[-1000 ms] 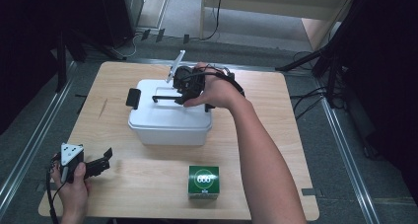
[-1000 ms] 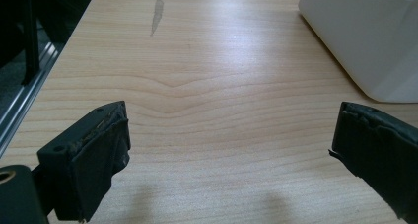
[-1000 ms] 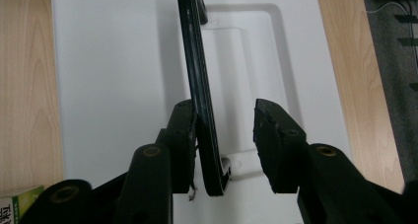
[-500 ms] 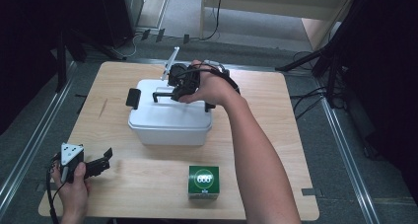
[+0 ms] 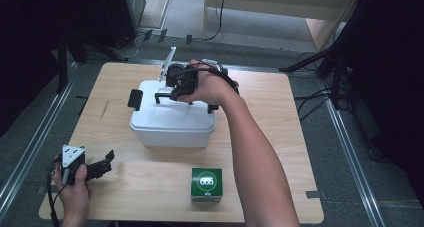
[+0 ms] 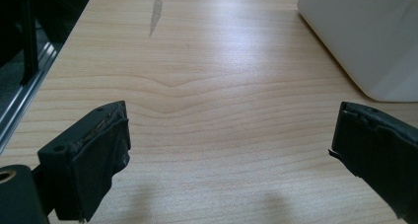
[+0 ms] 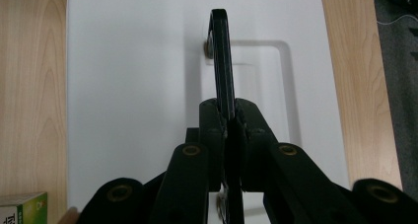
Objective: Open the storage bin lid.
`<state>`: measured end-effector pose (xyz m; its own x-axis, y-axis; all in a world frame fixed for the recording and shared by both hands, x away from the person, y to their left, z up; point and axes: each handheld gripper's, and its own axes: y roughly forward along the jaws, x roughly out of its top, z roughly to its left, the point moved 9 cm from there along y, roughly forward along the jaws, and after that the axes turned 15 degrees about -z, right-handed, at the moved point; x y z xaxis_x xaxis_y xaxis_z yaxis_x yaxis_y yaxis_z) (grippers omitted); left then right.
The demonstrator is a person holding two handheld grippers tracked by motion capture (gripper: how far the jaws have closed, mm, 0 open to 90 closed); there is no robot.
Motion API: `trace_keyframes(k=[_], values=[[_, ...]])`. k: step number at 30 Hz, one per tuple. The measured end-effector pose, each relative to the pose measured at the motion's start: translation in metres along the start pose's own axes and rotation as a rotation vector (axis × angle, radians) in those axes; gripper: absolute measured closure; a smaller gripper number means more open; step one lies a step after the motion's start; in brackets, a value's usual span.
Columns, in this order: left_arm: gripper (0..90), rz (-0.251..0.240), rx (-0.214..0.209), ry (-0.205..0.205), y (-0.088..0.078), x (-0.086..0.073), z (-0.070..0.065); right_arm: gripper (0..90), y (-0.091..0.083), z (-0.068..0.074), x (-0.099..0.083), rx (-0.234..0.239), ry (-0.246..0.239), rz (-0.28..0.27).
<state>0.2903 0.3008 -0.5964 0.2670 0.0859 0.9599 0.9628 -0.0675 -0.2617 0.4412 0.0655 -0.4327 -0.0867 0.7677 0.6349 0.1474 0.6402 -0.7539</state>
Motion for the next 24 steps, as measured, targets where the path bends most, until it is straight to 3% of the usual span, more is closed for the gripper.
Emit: trace_keyframes(k=[10, 24], values=[[1.6, 0.002, -0.001, 0.002, 0.000, 0.000, 0.000, 85.6, -0.009, 0.000, 0.004, 0.001, 0.001, -0.017], [1.6, 0.004, -0.002, 0.004, 0.000, 0.000, 0.000, 85.6, -0.047, 0.000, 0.012, -0.030, -0.045, -0.042]])
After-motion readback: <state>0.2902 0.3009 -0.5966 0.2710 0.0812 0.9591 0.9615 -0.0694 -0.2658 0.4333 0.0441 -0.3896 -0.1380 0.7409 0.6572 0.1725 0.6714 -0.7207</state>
